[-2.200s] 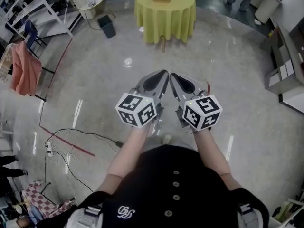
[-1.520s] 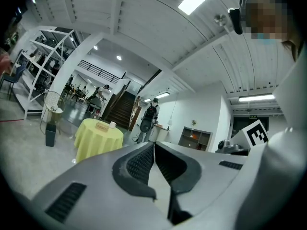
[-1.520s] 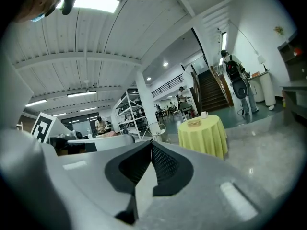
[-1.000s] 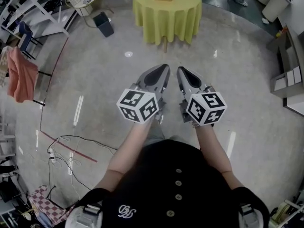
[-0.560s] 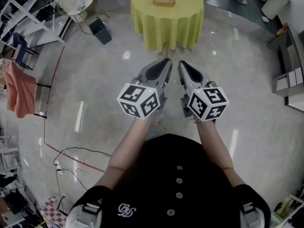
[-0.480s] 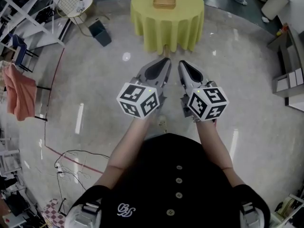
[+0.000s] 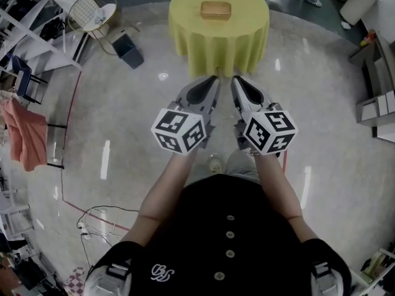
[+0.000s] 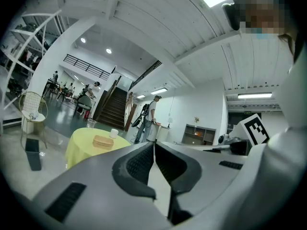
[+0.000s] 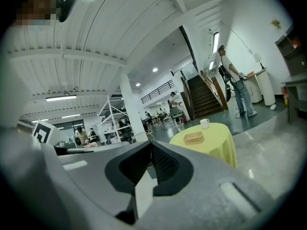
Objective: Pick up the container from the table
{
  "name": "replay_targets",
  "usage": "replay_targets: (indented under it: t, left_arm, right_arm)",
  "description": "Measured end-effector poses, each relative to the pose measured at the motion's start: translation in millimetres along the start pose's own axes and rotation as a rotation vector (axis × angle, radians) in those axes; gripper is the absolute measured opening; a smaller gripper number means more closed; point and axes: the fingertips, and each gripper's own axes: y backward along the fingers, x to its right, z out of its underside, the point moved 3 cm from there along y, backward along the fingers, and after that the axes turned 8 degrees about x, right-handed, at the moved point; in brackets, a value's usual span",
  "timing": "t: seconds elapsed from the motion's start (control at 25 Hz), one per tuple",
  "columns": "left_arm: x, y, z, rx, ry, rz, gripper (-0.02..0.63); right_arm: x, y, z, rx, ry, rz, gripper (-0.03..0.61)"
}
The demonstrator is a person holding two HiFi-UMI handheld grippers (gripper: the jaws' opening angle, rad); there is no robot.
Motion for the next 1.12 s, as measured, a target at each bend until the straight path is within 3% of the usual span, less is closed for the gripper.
replay_targets:
  t: [0.56, 1.12]
  left_arm:
    - [-50, -59, -1, -0.003, 0.023, 0.001, 0.02]
    - [-123, -172, -10, -0.008, 0.037, -0.035, 0.02]
  right_arm:
    - [38, -68, -6, -0.009, 0.005, -0.015, 0.003]
    - [123, -172, -19, -0.062, -0.011, -0.041, 0.003]
